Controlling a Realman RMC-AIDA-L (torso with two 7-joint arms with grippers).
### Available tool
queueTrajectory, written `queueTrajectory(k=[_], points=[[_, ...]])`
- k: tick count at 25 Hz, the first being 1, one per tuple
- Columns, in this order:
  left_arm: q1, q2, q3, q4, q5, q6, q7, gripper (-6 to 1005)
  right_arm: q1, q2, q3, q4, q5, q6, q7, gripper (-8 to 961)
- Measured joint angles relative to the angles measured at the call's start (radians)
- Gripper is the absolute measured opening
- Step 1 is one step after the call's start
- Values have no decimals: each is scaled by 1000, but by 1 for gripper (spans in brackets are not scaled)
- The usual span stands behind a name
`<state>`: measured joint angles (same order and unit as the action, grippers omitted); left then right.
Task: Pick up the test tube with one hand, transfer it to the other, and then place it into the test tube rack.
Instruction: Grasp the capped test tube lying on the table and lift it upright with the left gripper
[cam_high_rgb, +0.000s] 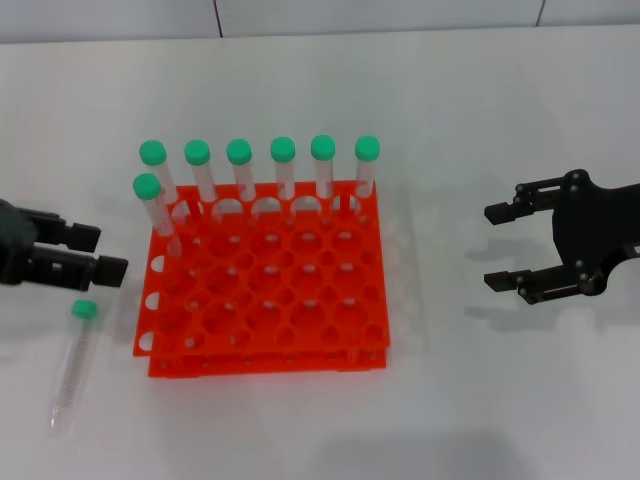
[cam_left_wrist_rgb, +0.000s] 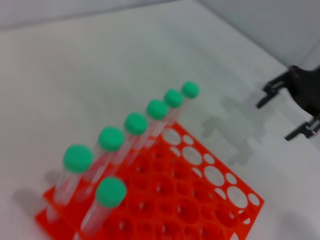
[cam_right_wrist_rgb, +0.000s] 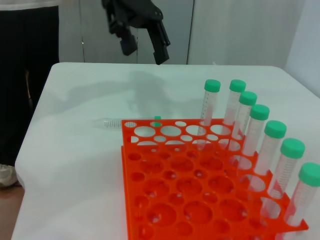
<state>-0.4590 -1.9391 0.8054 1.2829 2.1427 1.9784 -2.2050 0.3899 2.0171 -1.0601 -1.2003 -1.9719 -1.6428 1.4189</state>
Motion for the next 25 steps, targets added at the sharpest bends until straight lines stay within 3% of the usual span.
queueTrajectory(k=[6,11,18,25], points=[[-30,26,77,2,62,2,-231,712,14,0,-1,7,1,0,-4,702],[-72,51,116,-6,143,16,-319,707,14,2,-2,4,7,0,-8,703],[-128,99,240,-17,225,31,-429,701,15,2,-3,3,16,2,-8,703],[-202,127,313,-155,242,44,-473,695,20,2,-9,3,16,14,-2,703]])
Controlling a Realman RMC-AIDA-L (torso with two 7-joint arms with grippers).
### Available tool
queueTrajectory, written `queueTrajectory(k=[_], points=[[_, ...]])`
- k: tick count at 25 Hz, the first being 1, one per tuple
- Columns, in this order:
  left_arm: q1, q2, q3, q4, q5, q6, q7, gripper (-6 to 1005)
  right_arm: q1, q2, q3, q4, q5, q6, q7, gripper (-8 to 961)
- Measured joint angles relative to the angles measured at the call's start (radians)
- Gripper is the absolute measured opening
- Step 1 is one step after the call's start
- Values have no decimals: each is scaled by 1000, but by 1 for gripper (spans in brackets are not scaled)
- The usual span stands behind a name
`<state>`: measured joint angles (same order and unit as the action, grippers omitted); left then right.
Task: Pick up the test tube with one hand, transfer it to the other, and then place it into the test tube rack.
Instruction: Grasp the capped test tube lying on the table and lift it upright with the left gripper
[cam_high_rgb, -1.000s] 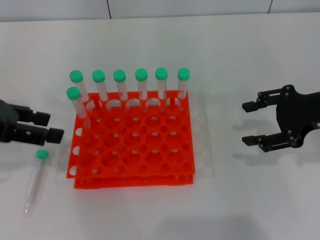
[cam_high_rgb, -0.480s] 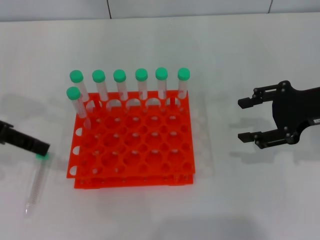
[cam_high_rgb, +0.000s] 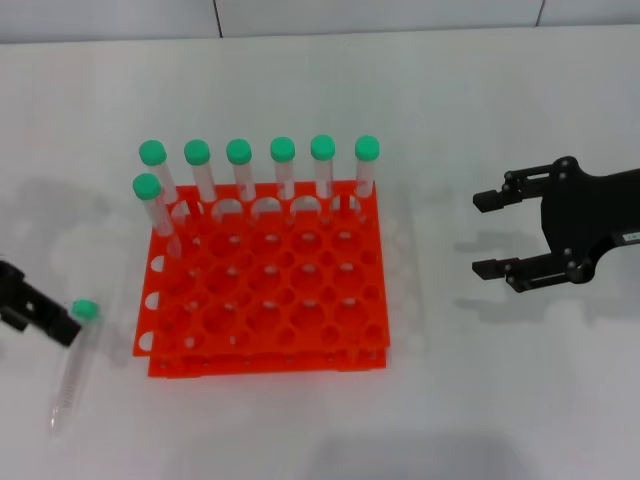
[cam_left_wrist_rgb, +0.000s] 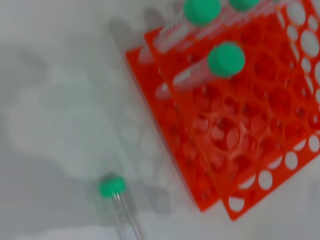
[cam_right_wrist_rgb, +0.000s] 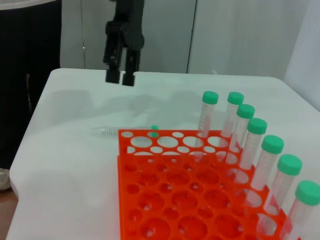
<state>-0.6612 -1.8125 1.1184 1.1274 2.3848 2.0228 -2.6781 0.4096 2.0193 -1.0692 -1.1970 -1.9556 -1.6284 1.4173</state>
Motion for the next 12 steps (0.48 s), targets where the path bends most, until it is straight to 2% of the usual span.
queueTrajectory(k=[12], points=[[-56,1,77,-130,85,4,-49,685,5,-1,-6,-5,0,8,13,702]])
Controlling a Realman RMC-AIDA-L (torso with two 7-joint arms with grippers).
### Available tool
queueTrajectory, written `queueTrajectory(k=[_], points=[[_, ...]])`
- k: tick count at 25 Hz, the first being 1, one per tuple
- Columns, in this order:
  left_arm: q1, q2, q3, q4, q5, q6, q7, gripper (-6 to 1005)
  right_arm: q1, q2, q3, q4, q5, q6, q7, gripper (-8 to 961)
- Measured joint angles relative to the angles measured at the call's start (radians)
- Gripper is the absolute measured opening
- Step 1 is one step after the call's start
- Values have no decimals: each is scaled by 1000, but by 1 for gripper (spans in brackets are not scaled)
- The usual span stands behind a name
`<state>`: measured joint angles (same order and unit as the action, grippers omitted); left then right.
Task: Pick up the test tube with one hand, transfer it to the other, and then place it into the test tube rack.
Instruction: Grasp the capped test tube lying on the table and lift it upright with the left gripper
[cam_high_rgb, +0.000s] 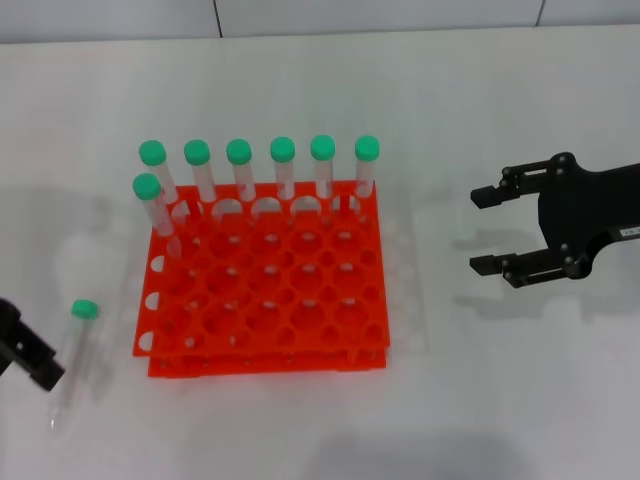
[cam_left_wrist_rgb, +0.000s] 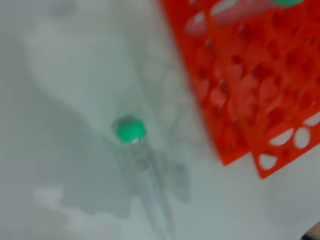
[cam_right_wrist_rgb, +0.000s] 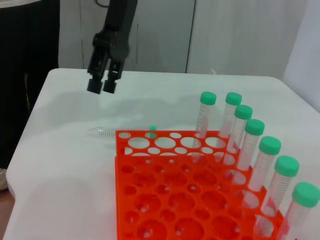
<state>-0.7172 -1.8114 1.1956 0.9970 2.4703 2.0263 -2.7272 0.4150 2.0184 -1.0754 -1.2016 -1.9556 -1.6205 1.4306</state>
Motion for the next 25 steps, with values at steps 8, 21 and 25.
queueTrajectory(k=[8,21,25], points=[[-1,-41,2,-4,115,-1,-6,678,2,-1,0,1,0,2,-2,702],[16,-92,-4,-30,236,-65,13,667,2,-3,-18,6,-3,2,-7,703],[31,-93,-5,-35,237,-94,22,664,2,-2,-26,6,-3,2,-7,703]])
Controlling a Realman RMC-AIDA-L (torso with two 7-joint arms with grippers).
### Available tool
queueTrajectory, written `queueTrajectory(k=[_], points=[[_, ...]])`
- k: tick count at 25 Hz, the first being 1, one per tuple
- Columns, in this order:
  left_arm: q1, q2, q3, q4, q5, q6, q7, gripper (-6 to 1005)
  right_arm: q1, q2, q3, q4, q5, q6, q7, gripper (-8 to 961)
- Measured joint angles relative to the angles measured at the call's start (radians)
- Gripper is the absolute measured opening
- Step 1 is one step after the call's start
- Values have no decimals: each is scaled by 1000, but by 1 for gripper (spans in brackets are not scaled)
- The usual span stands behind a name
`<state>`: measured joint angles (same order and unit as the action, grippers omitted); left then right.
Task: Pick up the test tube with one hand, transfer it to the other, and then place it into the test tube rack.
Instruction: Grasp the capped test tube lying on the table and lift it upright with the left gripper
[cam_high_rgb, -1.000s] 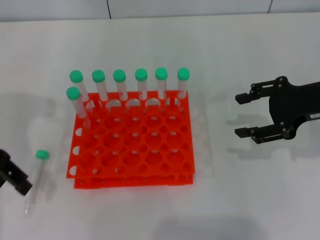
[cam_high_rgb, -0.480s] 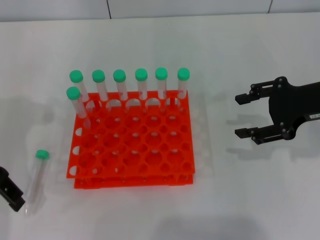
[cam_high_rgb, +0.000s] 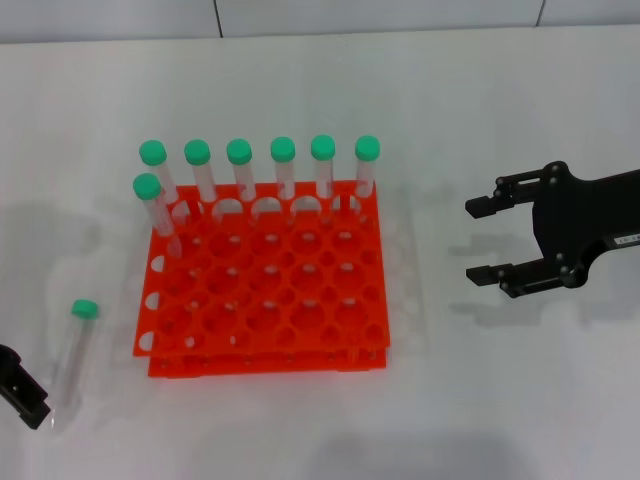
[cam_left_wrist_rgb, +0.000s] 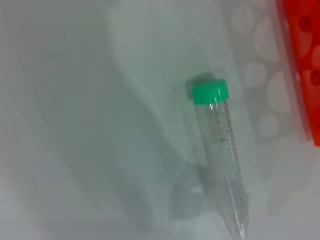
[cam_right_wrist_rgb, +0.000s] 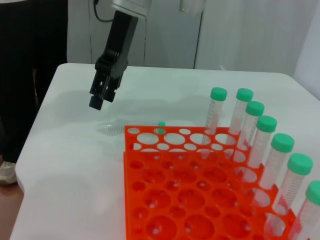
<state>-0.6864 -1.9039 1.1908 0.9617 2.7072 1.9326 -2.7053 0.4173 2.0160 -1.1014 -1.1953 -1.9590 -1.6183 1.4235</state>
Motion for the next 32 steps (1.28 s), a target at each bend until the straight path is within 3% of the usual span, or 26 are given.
queueTrajectory(k=[20,32], points=[[-35,-24,-16,-120,-1,-122,32,647,11,1,-13,2,0,4,0,702],[-62,-38,-7,-167,5,-127,35,637,20,1,-14,3,-6,4,2,702]])
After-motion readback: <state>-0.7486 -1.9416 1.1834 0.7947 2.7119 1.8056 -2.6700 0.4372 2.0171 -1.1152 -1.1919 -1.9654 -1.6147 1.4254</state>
